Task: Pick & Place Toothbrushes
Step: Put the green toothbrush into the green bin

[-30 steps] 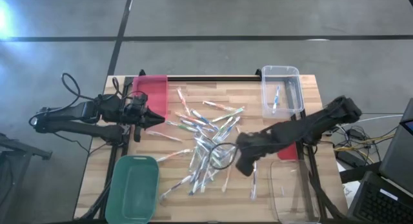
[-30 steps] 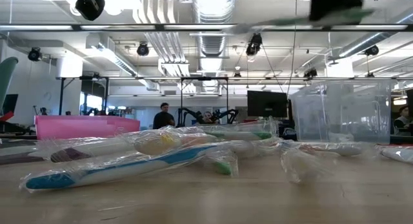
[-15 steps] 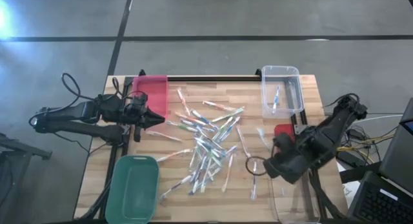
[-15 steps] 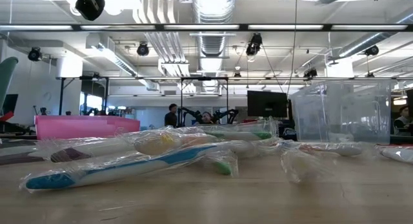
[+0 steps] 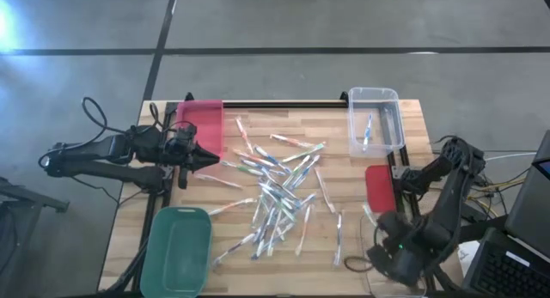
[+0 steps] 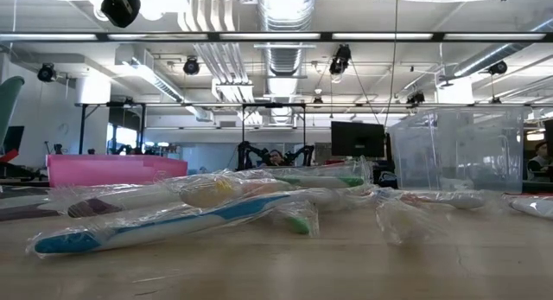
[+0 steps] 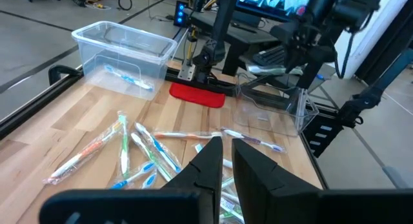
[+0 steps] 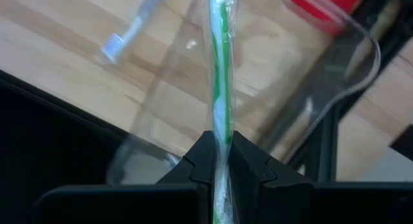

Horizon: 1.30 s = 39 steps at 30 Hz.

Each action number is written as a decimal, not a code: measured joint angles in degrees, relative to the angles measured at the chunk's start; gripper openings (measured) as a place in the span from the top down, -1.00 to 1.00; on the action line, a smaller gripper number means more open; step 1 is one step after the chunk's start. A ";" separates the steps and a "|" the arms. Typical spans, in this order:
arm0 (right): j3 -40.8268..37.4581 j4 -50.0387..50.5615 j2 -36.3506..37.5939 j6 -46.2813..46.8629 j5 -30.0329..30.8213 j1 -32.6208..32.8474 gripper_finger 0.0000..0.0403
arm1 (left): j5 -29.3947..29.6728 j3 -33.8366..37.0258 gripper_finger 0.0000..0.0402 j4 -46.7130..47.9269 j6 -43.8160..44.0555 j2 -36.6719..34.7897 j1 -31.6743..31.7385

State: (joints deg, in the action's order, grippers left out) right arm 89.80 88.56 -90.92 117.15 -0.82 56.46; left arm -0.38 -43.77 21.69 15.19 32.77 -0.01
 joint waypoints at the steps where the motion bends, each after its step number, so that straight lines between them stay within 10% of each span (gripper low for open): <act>1: 0.00 0.01 -0.65 0.38 -0.59 0.74 0.89 | 0.00 0.00 0.80 0.00 0.02 0.00 0.00; 39: -1.97 -8.55 -12.87 11.87 -8.59 2.68 0.89 | -0.02 0.00 0.80 0.00 0.02 0.02 0.02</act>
State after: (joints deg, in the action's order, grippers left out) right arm 87.83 80.01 -103.79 129.02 -9.41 59.14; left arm -0.40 -43.77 21.69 15.20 32.79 0.01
